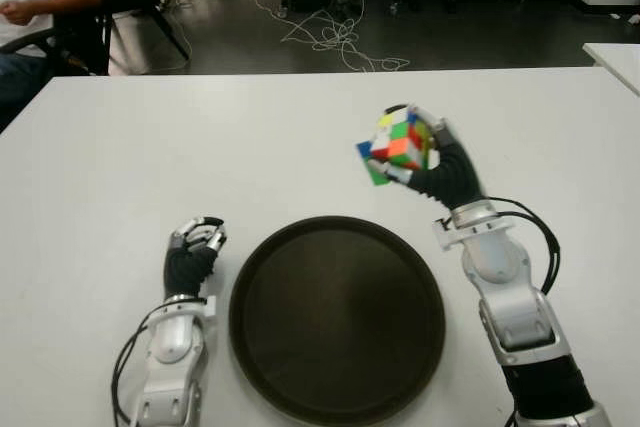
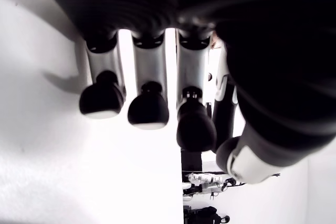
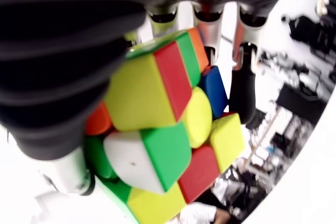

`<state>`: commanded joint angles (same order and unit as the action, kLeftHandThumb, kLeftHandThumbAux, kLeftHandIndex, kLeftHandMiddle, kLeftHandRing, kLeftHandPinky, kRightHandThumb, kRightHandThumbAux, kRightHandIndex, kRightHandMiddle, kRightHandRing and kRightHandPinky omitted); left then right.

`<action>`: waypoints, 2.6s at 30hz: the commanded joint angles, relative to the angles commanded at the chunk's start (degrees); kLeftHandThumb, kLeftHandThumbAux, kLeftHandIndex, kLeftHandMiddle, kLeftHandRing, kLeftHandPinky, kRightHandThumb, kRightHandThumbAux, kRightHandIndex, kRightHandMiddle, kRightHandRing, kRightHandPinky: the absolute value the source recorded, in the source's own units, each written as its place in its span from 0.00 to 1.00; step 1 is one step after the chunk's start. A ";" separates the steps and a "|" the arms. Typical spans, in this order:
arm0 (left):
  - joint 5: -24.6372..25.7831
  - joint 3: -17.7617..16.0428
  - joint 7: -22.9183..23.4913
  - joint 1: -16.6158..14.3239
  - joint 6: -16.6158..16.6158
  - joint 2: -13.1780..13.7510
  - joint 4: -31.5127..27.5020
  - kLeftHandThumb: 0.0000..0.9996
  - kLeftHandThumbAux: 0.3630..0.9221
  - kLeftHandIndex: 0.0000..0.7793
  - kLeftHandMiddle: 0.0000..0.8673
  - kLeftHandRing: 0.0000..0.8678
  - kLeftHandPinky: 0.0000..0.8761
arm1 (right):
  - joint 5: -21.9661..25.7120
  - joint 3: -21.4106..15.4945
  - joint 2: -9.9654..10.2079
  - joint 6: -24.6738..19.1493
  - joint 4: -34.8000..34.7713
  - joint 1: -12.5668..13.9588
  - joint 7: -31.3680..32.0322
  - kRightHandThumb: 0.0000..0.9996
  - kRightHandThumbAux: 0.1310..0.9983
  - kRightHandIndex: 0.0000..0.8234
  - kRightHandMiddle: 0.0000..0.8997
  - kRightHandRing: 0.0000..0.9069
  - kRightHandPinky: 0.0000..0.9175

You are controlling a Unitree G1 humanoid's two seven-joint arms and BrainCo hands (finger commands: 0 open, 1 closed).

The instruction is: Pick up the Rubik's Cube and put it in the plate

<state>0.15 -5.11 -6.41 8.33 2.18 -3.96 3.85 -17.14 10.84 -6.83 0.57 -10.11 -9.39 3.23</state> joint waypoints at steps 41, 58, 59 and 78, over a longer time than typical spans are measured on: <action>-1.03 0.50 -1.60 0.33 0.50 -0.36 -0.58 0.71 0.61 0.57 0.94 0.96 0.94 | -13.75 17.68 -9.32 -6.87 -3.25 -2.39 21.10 0.68 0.70 0.53 0.90 0.91 0.88; -1.63 0.74 -2.38 0.66 1.13 -0.70 -1.43 0.71 0.61 0.57 0.94 0.95 0.94 | -15.48 17.77 -9.03 -5.78 -1.18 -2.71 21.19 0.68 0.70 0.53 0.90 0.91 0.88; -1.58 0.76 -2.36 0.68 1.09 -0.70 -1.43 0.71 0.61 0.57 0.94 0.95 0.94 | -15.43 17.77 -8.92 -5.93 -1.06 -2.73 21.26 0.68 0.70 0.53 0.90 0.91 0.87; -1.22 1.12 -2.19 0.83 1.04 -0.65 -1.79 0.71 0.61 0.57 0.94 0.95 0.94 | -17.55 18.60 -7.31 -8.10 1.54 -3.01 20.34 0.68 0.70 0.53 0.89 0.88 0.84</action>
<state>-1.08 -3.98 -8.60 9.16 3.22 -4.61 2.06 -34.69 29.44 -14.13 -7.53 -8.57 -12.39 23.57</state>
